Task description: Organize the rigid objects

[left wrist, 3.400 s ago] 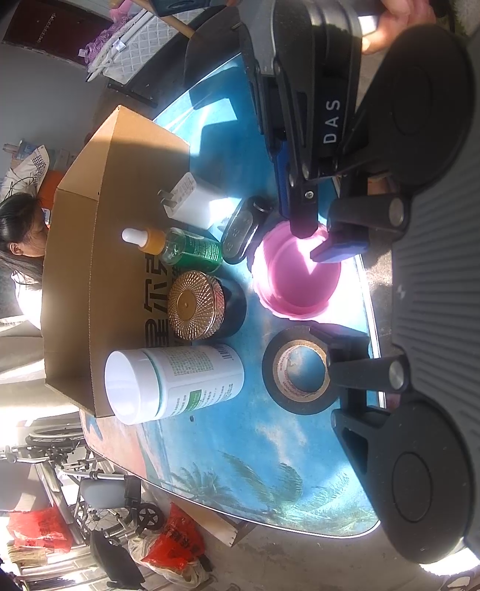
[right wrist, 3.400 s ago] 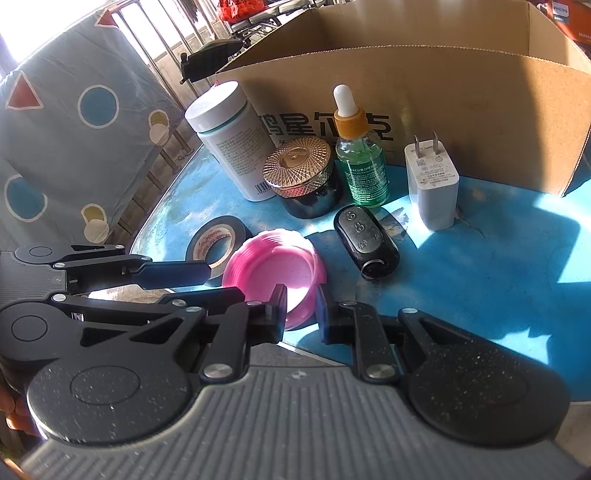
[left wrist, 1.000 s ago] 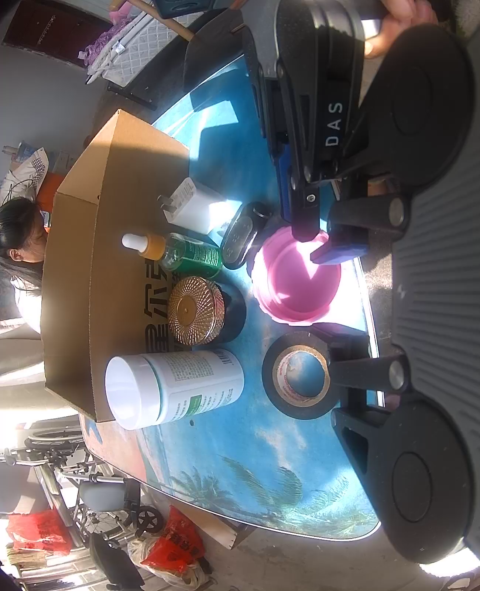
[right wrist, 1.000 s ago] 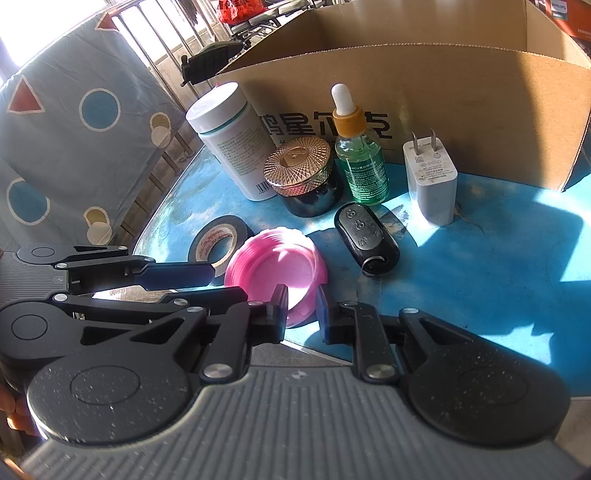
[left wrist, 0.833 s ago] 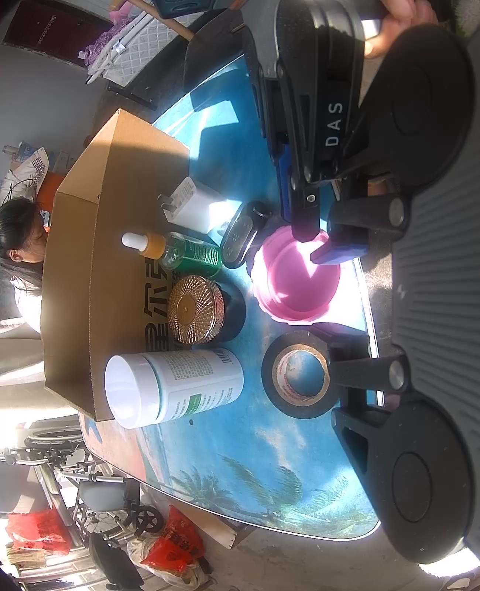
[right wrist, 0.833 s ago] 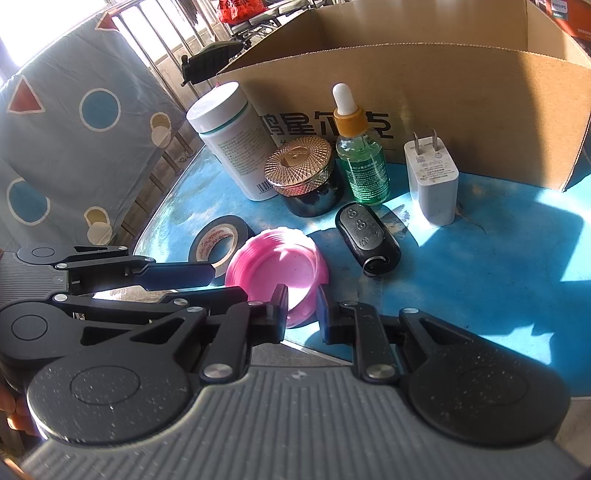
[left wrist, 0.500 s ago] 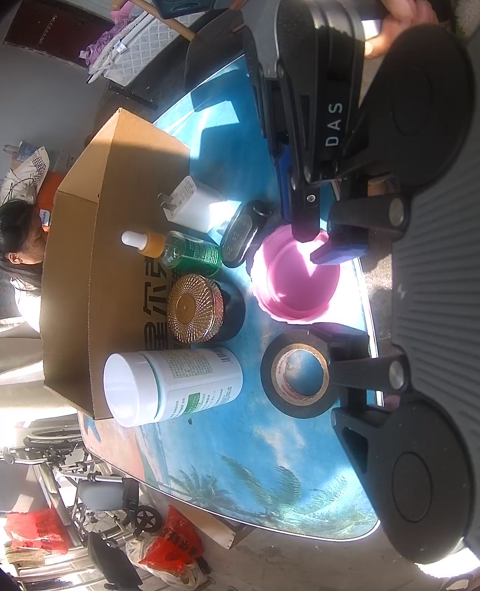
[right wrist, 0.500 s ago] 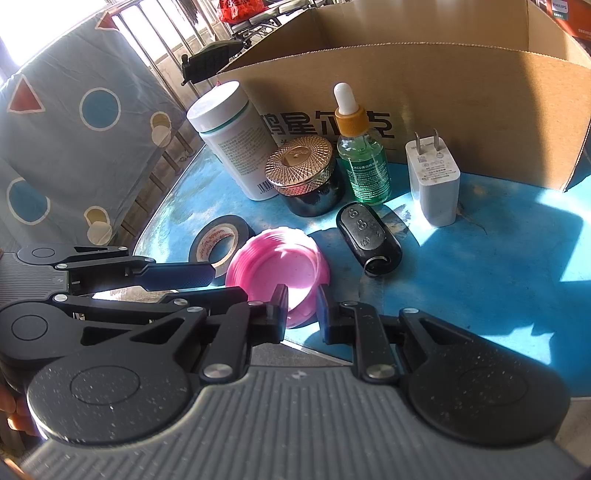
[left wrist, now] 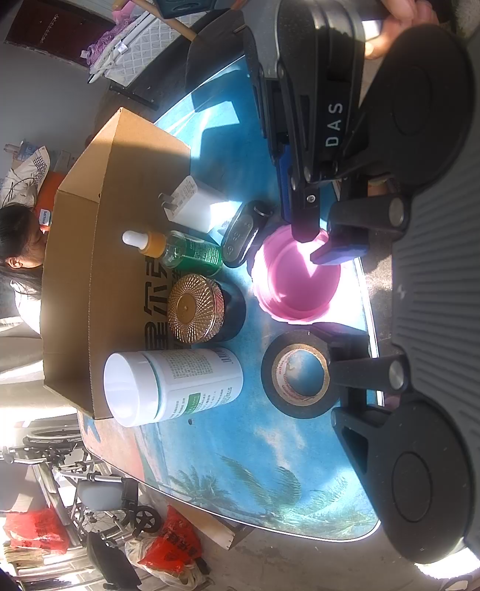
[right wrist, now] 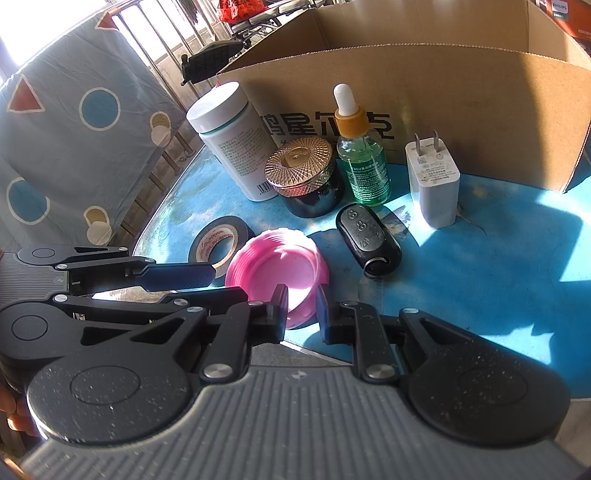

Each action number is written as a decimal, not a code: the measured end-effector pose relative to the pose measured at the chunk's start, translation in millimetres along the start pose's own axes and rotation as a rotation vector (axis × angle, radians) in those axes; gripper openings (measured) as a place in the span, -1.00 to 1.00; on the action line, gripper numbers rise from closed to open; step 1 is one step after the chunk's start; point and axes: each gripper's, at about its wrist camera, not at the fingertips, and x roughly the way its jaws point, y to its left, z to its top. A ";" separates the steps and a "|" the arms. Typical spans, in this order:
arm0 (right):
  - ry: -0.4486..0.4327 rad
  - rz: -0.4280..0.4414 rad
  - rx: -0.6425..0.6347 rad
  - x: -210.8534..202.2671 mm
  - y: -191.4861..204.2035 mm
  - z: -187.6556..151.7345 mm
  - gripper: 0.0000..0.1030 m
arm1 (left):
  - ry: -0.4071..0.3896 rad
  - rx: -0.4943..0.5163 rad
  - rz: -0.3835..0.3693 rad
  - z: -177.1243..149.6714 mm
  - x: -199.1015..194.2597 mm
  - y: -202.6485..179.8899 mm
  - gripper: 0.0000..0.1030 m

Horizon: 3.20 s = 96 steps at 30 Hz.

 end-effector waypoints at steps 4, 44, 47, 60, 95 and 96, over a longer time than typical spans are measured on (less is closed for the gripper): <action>0.000 0.000 -0.001 0.0 0.0 0.1 -0.68 | 0.001 -0.001 -0.004 0.3 0.3 -0.9 -0.37; -0.080 -0.113 -0.047 -5.3 -18.3 30.8 -0.48 | -0.043 0.044 -0.063 6.0 -4.3 -18.1 -0.28; -0.062 -0.119 -0.058 1.8 -16.2 33.1 -0.45 | -0.042 0.051 -0.062 6.8 -2.8 -19.3 -0.28; 0.015 -0.111 -0.127 29.8 -9.4 38.5 -0.42 | -0.037 0.062 -0.057 8.2 1.6 -20.6 -0.27; 0.032 -0.116 -0.004 -4.7 -20.3 10.2 -0.44 | -0.025 0.124 -0.070 3.1 -0.4 -42.4 -0.26; 0.033 -0.114 -0.003 -4.6 -20.4 10.4 -0.44 | -0.026 0.127 -0.071 3.2 0.0 -43.3 -0.26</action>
